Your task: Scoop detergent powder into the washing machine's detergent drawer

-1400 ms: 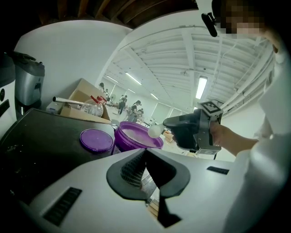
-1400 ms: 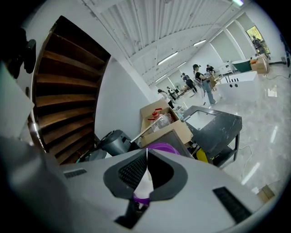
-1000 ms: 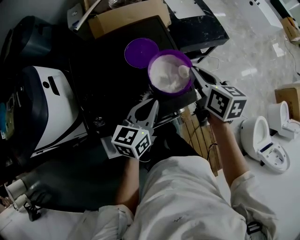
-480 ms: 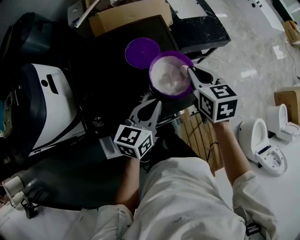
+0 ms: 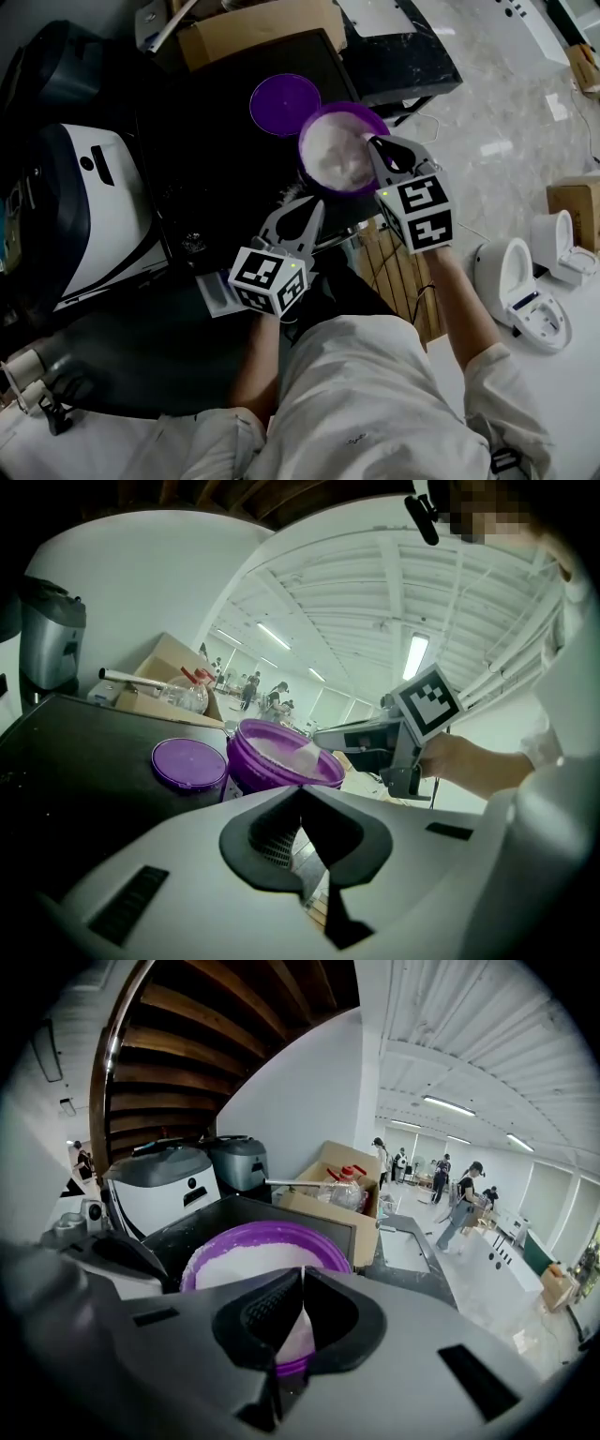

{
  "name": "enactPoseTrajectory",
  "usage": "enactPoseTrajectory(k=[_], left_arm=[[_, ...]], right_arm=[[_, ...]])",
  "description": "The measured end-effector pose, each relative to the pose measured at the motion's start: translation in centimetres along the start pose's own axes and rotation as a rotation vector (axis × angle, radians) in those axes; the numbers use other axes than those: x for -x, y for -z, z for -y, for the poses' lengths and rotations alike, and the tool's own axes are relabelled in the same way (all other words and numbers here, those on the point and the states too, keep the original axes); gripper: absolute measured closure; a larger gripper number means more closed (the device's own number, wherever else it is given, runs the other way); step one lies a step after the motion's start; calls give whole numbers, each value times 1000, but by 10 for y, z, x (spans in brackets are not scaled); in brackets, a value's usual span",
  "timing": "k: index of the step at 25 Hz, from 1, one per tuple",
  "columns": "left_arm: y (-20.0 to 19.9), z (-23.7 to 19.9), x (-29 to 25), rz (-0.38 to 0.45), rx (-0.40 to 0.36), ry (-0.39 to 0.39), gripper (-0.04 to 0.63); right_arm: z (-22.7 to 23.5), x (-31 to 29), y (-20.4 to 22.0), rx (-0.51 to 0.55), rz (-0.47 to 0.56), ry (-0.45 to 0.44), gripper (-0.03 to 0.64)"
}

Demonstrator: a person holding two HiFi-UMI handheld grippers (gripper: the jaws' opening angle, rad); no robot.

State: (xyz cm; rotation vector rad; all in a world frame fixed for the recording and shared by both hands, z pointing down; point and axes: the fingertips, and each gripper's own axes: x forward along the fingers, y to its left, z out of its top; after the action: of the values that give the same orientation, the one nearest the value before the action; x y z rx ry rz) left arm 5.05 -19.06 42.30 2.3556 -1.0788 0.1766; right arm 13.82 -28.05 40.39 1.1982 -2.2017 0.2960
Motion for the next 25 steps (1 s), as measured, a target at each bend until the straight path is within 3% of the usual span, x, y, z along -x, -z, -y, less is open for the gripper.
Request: enactPoseTrajectory(k=[13, 25], left_arm=[[2, 3, -7, 6, -1, 3, 576], [-2, 4, -2, 27, -7, 9, 576]], right_arm=[[-16, -4, 12, 1, -79, -84, 607], [-32, -7, 22, -81, -152, -165, 607]])
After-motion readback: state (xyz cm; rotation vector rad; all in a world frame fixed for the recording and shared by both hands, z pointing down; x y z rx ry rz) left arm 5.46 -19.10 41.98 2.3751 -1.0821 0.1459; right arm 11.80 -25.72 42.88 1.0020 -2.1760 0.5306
